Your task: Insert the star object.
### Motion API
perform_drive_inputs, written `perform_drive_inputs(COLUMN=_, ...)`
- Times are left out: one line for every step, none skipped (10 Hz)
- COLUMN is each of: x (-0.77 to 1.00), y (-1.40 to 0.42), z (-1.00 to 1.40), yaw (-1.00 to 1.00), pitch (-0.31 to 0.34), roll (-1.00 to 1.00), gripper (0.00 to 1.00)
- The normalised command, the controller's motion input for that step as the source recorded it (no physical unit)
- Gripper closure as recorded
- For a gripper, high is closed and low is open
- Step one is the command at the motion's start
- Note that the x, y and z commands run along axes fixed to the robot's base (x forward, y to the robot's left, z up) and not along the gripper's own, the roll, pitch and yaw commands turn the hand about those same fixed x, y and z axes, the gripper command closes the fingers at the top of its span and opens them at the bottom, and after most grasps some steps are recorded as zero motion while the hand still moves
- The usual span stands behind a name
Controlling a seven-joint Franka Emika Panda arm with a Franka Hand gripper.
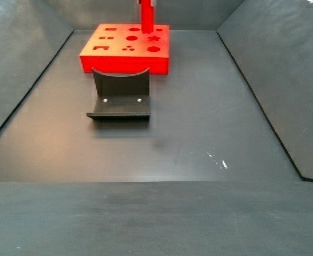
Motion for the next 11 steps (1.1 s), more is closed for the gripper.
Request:
perform_drive_inputs(x=-0.02, y=-0.05, z=-0.38, yaw=0.00, pitch=0.083, roll=0.22, gripper=1.00)
perform_drive_inputs(x=0.00, y=0.00, z=-0.44, yaw=0.15, pitch=0.091, roll=0.21, gripper=1.00)
perform_drive_inputs(x=0.00, y=0.06, z=-0.39, yaw=0.13, pitch=0.121, roll=0.16, gripper=1.00)
perform_drive_inputs(x=-0.02, y=0.14, z=-0.31, yaw=0.16, pitch=0.134, roll=0.12, gripper=1.00)
perform_drive_inputs(x=-0.03, y=0.11, z=-0.05, yaw=0.25, pitch=0.089, roll=0.00, gripper=1.00)
perform_drive_inputs(x=-0.21, y=0.30, z=-0.02, yaw=0.25, pitch=0.043, roll=-0.01, gripper=1.00)
perform_drive_inputs(x=-0.18, y=0.12, z=-0.12, yaw=0.16, pitch=0.000, roll=-0.10, gripper=1.00)
perform_drive_inputs(x=-0.09, y=0.00, z=-0.15, yaw=0.08, pitch=-0.014, roll=-0.10, gripper=1.00)
perform_drive_inputs(x=0.00, y=-0.20, z=-0.07, yaw=0.10, pitch=-0.021, roll=-0.06, gripper=1.00)
perform_drive_inputs(x=0.00, y=-0.25, z=-0.07, yaw=0.03, pitch=-0.011, roll=-0.04, gripper=1.00)
perform_drive_inputs(x=0.00, y=-0.23, z=-0.02, yaw=0.00, pitch=-0.030, roll=-0.05, gripper=1.00)
